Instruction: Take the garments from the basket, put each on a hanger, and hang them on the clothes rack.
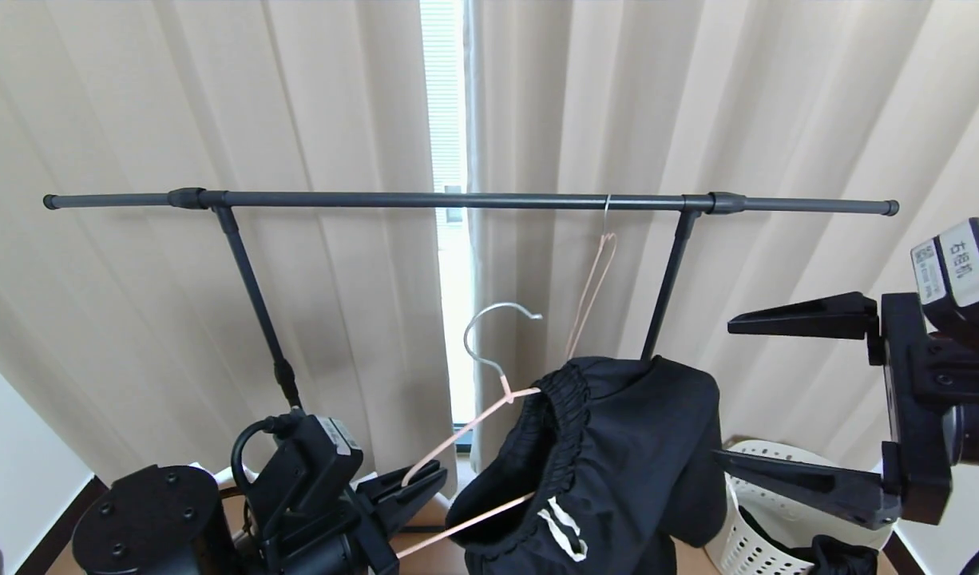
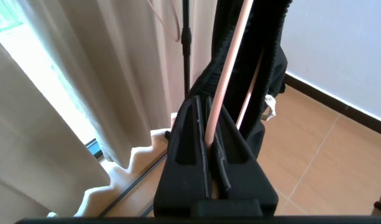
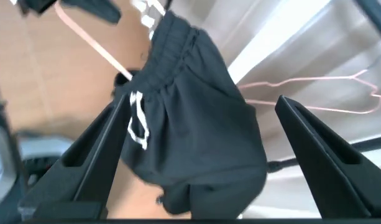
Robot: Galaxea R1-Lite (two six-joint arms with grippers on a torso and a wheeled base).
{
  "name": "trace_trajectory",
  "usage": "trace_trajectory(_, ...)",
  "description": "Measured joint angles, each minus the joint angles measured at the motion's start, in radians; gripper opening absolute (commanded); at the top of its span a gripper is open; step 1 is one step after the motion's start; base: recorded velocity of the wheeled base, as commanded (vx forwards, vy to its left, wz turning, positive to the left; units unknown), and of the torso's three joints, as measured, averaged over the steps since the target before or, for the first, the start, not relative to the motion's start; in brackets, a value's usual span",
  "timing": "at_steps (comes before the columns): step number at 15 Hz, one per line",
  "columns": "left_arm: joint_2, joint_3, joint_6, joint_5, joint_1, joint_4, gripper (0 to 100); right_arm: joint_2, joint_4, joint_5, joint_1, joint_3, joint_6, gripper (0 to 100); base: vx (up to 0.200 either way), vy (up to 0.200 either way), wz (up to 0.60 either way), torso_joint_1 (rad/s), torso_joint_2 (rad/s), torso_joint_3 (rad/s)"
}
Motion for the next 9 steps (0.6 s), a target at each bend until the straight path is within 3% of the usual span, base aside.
trace_trajectory(3, -0.003, 0.015, 0.015, 0.000, -0.033, 0.000, 0, 0.108, 0.215, 0.177, -0.116, -0.190, -0.174, 100, 0.000, 0.000, 0.00, 0.000, 0.00, 0.000)
trace_trajectory(6, -0.013, 0.027, 0.022, 0.000, -0.060, 0.000, 0, 0.251, 0.437, 0.279, -0.177, -0.351, -0.358, 100, 0.000, 0.000, 0.00, 0.000, 0.00, 0.000)
trace_trajectory(8, -0.017, 0.033, 0.023, 0.000, -0.071, 0.000, 0, 0.327, 0.514, 0.323, -0.207, -0.421, -0.498, 100, 0.000, 0.000, 0.00, 0.000, 0.00, 0.000)
trace_trajectory(9, -0.018, 0.034, 0.023, 0.000, -0.075, 0.000, 0, 0.359, 0.528, 0.343, -0.217, -0.440, -0.522, 100, 0.000, 0.000, 0.00, 0.000, 0.00, 0.000)
